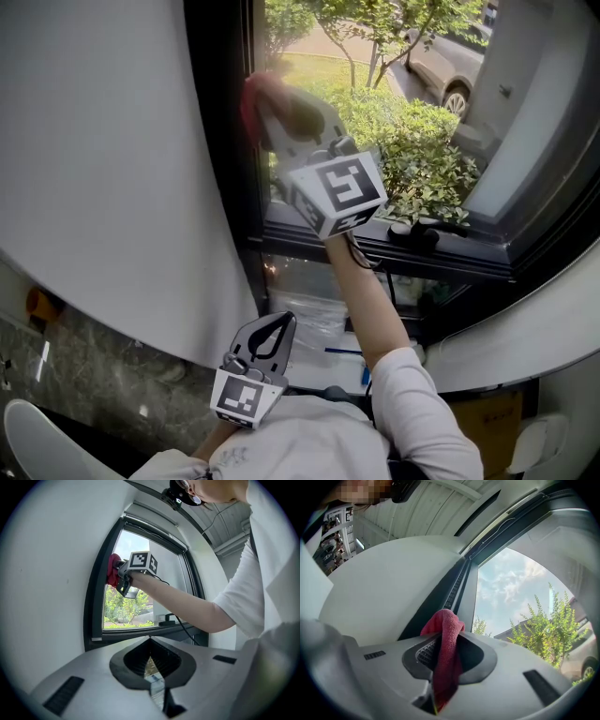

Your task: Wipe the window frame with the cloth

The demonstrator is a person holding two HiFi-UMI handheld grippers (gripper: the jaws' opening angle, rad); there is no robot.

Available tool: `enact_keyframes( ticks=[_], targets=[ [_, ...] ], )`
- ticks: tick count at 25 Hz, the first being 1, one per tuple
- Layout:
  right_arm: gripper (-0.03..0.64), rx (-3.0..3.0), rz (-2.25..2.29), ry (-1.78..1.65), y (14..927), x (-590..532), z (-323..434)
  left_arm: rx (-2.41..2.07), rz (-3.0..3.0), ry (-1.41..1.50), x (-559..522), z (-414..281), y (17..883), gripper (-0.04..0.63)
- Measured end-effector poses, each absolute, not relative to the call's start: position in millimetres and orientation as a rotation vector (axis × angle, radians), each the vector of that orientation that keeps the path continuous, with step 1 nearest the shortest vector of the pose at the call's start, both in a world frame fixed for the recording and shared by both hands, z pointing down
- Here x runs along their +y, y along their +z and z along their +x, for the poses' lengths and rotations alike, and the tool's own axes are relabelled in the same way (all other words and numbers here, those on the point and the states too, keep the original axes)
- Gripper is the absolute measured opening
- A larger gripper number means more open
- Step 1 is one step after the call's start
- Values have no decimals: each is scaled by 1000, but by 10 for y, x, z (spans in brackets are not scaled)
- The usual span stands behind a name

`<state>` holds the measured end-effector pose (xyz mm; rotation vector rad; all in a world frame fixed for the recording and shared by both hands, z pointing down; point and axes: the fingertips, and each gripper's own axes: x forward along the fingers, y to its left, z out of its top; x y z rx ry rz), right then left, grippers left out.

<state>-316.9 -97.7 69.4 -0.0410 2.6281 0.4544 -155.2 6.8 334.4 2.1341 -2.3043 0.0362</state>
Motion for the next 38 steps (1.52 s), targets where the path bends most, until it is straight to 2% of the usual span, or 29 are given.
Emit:
enact_keyframes(
  ticks=[38],
  targets=[
    [67, 2683, -21, 426, 971, -972, -3181, -2293, 2133, 66, 78, -1549, 3392, 9]
  ],
)
